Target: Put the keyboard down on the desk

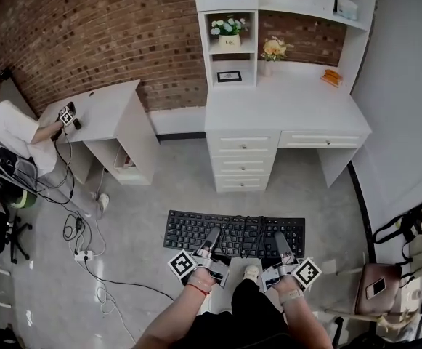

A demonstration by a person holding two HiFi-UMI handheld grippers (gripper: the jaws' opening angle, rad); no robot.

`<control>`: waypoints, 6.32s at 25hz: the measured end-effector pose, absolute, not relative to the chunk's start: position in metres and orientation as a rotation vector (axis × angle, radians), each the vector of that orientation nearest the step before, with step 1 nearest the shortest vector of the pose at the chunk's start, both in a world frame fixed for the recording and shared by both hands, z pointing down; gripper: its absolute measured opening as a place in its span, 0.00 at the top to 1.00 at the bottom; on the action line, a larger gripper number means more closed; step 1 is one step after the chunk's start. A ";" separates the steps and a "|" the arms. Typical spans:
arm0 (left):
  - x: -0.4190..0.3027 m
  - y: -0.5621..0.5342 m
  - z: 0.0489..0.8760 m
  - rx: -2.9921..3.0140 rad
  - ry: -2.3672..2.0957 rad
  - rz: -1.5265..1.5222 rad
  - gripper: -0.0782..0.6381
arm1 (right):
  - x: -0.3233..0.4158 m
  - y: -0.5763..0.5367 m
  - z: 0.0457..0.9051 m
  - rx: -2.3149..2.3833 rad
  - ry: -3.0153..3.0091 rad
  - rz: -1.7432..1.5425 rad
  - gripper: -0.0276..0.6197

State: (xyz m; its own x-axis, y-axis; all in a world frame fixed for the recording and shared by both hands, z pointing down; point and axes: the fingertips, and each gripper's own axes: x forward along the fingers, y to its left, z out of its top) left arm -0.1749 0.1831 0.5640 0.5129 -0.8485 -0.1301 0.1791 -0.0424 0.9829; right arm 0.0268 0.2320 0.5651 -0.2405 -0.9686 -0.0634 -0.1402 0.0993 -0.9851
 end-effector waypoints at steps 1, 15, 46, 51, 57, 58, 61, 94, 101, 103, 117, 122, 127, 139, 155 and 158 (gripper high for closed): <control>-0.173 0.177 0.564 1.365 -0.647 -0.931 0.79 | 0.029 0.225 0.565 -1.137 1.542 -1.245 0.84; -0.135 0.090 0.555 1.352 -0.682 -0.968 0.79 | 0.069 0.129 0.558 -1.112 1.570 -1.284 0.84; -0.061 -0.022 0.575 1.322 -0.704 -0.934 0.79 | 0.141 0.017 0.580 -1.109 1.540 -1.340 0.84; -0.056 -0.040 0.583 1.311 -0.706 -0.921 0.79 | 0.148 0.000 0.589 -1.146 1.525 -1.360 0.84; -0.044 -0.082 0.582 1.316 -0.680 -0.921 0.79 | 0.157 -0.040 0.582 -1.125 1.525 -1.336 0.84; -0.042 -0.090 0.581 1.315 -0.675 -0.923 0.79 | 0.157 -0.048 0.579 -1.119 1.528 -1.331 0.85; -0.035 -0.112 0.580 1.312 -0.662 -0.925 0.79 | 0.163 -0.069 0.576 -1.124 1.532 -1.328 0.84; 0.018 -0.318 0.584 1.381 -0.547 -0.742 0.79 | 0.207 -0.261 0.590 -1.198 1.376 -1.323 0.85; 0.028 -0.330 0.580 1.416 -0.502 -0.722 0.74 | 0.217 -0.273 0.590 -1.213 1.293 -1.339 0.85; 0.031 -0.334 0.580 1.411 -0.501 -0.727 0.72 | 0.221 -0.279 0.593 -1.216 1.284 -1.343 0.85; 0.055 -0.392 0.591 1.343 -0.534 -0.724 0.60 | 0.246 -0.346 0.614 -1.255 1.205 -1.469 0.86; 0.069 -0.416 0.595 1.331 -0.550 -0.720 0.59 | 0.260 -0.372 0.620 -1.264 1.198 -1.492 0.86; 0.081 -0.431 0.601 1.322 -0.547 -0.680 0.58 | 0.271 -0.394 0.628 -1.255 1.184 -1.522 0.86; 0.088 -0.455 0.611 1.292 -0.558 -0.631 0.51 | 0.277 -0.430 0.641 -1.269 1.198 -1.574 0.86; 0.095 -0.444 0.604 1.434 -0.537 -0.474 0.41 | 0.277 -0.441 0.649 -1.296 1.147 -1.645 0.86; 0.098 -0.434 0.606 1.532 -0.531 -0.370 0.41 | 0.277 -0.442 0.649 -1.296 1.144 -1.651 0.86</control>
State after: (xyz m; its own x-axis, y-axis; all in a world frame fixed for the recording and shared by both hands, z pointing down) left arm 0.0983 -0.4336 0.6064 0.8347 -0.5426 0.0945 -0.0999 0.0197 0.9948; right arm 0.2775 -0.4421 0.6490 -0.2225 -0.9204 0.3215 0.0225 -0.3345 -0.9421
